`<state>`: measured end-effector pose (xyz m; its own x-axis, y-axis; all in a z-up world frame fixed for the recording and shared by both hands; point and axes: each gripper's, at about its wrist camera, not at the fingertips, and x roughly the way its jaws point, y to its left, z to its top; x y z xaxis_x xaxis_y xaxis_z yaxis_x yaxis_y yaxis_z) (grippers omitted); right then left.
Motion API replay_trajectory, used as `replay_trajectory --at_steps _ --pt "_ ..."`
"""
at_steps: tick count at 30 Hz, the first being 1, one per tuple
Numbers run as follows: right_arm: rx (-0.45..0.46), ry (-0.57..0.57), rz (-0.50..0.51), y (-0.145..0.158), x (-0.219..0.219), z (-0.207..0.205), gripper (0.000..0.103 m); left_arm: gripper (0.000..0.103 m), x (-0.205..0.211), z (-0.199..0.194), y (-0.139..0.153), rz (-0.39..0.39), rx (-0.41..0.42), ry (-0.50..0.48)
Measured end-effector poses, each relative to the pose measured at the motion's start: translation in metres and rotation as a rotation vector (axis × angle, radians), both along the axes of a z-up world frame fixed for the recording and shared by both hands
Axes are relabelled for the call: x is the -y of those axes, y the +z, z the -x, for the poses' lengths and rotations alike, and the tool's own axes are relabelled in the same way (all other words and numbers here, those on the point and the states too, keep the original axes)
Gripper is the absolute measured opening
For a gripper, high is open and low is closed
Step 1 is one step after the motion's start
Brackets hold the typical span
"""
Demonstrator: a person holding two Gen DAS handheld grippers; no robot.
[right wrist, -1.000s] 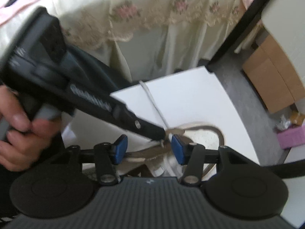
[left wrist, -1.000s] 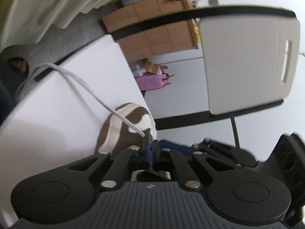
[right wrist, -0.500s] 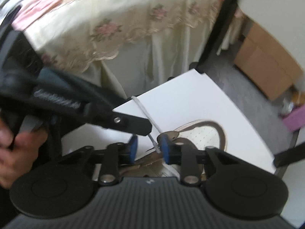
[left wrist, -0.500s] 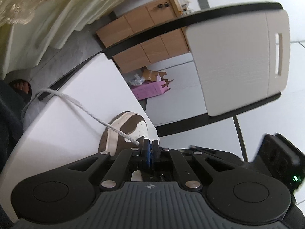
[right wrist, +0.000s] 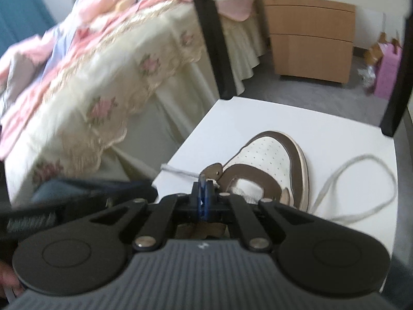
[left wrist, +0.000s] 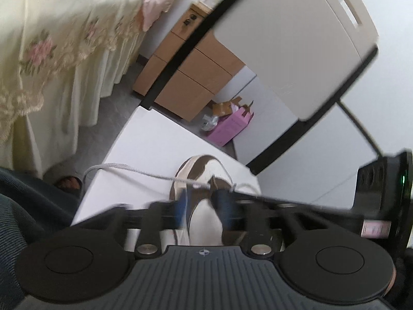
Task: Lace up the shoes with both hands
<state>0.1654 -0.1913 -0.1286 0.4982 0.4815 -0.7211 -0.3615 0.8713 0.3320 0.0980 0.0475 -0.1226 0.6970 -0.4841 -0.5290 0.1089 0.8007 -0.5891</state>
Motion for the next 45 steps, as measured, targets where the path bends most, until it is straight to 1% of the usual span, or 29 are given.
replay_trajectory --at_steps 3,6,7,8,12,16,20,21,24,25,26,28,29,30,31,33,34,36,38,40,45 --pt "0.037 -0.046 -0.046 -0.006 0.005 0.010 0.003 0.049 0.011 0.010 0.006 -0.086 0.040 -0.032" --pt "0.061 -0.095 -0.130 -0.013 0.015 0.016 0.003 0.050 0.026 0.019 0.008 -0.207 0.081 -0.084" --pt "0.066 -0.110 -0.165 -0.015 0.019 0.018 0.003 0.050 0.032 0.025 0.010 -0.264 0.119 -0.090" --pt "0.072 -0.125 -0.201 -0.017 0.024 0.019 0.003 0.050 0.035 0.028 0.011 -0.303 0.143 -0.092" --pt "0.080 -0.168 -0.343 -0.024 0.044 0.023 0.003 0.050 0.042 0.036 0.012 -0.370 0.190 -0.119" --pt "0.069 -0.172 -0.410 -0.026 0.053 0.021 0.003 0.050 0.044 0.040 0.016 -0.398 0.195 -0.112" --pt "0.079 -0.167 -0.419 -0.024 0.055 0.021 0.003 0.050 0.046 0.049 0.021 -0.396 0.222 -0.128" --pt "0.082 -0.165 -0.418 -0.023 0.055 0.021 0.003 0.050 0.048 0.051 0.021 -0.405 0.227 -0.132" --pt "0.082 -0.165 -0.424 -0.024 0.055 0.022 0.003 0.049 0.063 0.052 0.013 -0.472 0.226 -0.162" --pt "0.083 -0.164 -0.424 -0.024 0.054 0.022 0.003 0.049 0.065 0.050 0.010 -0.483 0.224 -0.162" --pt "0.088 -0.161 -0.417 -0.024 0.053 0.022 0.003 0.047 0.068 0.048 0.007 -0.494 0.222 -0.163" --pt "0.099 -0.153 -0.404 -0.024 0.052 0.024 0.003 0.035 0.074 0.045 0.001 -0.515 0.219 -0.165" --pt "0.105 -0.149 -0.398 -0.024 0.052 0.025 0.003 0.031 0.076 0.044 -0.002 -0.526 0.218 -0.165" --pt "0.112 -0.146 -0.394 -0.024 0.052 0.026 0.003 0.025 0.079 0.042 -0.005 -0.537 0.216 -0.166" --pt "0.113 -0.150 -0.403 -0.025 0.053 0.026 0.003 0.021 0.082 0.040 -0.008 -0.548 0.214 -0.167" --pt "0.091 -0.182 -0.480 -0.031 0.060 0.025 0.003 0.019 0.087 0.037 -0.014 -0.570 0.211 -0.168" --pt "0.086 -0.197 -0.501 -0.032 0.062 0.025 0.003 0.019 0.090 0.036 -0.017 -0.581 0.210 -0.169" --pt "0.108 -0.207 -0.474 -0.029 0.061 0.028 0.003 0.019 0.095 0.032 -0.023 -0.601 0.207 -0.171" --pt "0.136 -0.206 -0.471 -0.022 0.059 0.032 0.003 0.019 0.094 0.031 -0.025 -0.594 0.204 -0.180" --pt "0.220 -0.176 -0.468 -0.008 0.056 0.041 0.003 0.019 0.093 0.029 -0.027 -0.583 0.193 -0.178" --pt "0.337 -0.146 -0.453 0.034 0.049 0.048 0.003 0.019 0.092 0.027 -0.029 -0.572 0.194 -0.184"
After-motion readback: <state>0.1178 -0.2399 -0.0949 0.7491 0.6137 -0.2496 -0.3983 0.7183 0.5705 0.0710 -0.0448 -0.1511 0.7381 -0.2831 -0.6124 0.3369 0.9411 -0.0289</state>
